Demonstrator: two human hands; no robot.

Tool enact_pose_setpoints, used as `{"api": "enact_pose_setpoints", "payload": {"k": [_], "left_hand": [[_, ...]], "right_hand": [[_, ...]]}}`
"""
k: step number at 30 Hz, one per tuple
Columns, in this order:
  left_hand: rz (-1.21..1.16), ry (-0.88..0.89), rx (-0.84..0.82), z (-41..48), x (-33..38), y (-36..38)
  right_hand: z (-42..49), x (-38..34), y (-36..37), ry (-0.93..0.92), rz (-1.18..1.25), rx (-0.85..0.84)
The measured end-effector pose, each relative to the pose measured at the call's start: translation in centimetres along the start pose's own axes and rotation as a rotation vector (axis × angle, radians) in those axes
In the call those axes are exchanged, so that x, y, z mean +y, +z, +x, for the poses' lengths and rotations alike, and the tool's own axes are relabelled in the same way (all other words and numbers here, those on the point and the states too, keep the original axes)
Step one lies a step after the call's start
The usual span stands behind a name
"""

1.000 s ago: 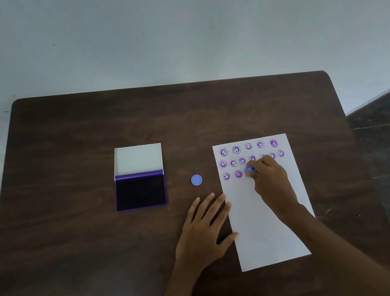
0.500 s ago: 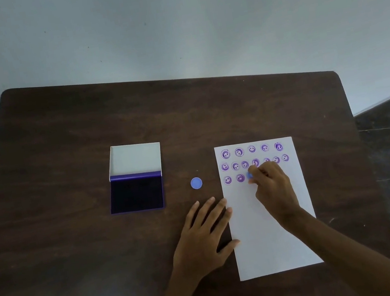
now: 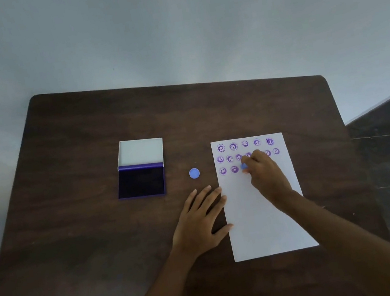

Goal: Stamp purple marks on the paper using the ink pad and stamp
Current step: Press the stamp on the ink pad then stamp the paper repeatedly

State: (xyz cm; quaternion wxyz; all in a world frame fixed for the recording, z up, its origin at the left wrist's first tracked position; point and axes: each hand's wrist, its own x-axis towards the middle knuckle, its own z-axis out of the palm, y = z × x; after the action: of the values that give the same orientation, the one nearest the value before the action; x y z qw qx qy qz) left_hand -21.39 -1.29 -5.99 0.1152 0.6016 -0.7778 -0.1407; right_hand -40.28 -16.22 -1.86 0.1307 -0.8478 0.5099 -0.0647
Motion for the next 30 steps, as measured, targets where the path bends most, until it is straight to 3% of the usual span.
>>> {"api": "enact_pose_setpoints", "payload": {"k": [6,9,12,19,25,30], "left_hand": [[0.029,0.010,0.027,-0.2,0.0,0.6],[0.031,0.006,0.023,-0.2,-0.1,0.7],[0.014,0.013,0.045,-0.4,0.0,0.7],[-0.264,-0.200,0.301,-1.4,-0.9,-1.4],[-0.199,-0.172,0.307,-4.4,-2.9,-1.1],[-0.091,-0.184,0.432,-7.7,-5.7,-1.6]], "right_hand": [[-1.4,0.6,-5.4,0.416,0.419,0.403],[-2.6,0.9,-7.8,0.580,0.620,0.461],[-3.5,0.5,-8.9,0.630,0.751,0.460],[-4.3,-2.0,-7.5,0.637,0.839,0.324],[-3.9,-6.9,-4.8,0.535,0.746,0.194],[-1.5,-12.6,-2.3,0.267,0.648,0.124]]}}
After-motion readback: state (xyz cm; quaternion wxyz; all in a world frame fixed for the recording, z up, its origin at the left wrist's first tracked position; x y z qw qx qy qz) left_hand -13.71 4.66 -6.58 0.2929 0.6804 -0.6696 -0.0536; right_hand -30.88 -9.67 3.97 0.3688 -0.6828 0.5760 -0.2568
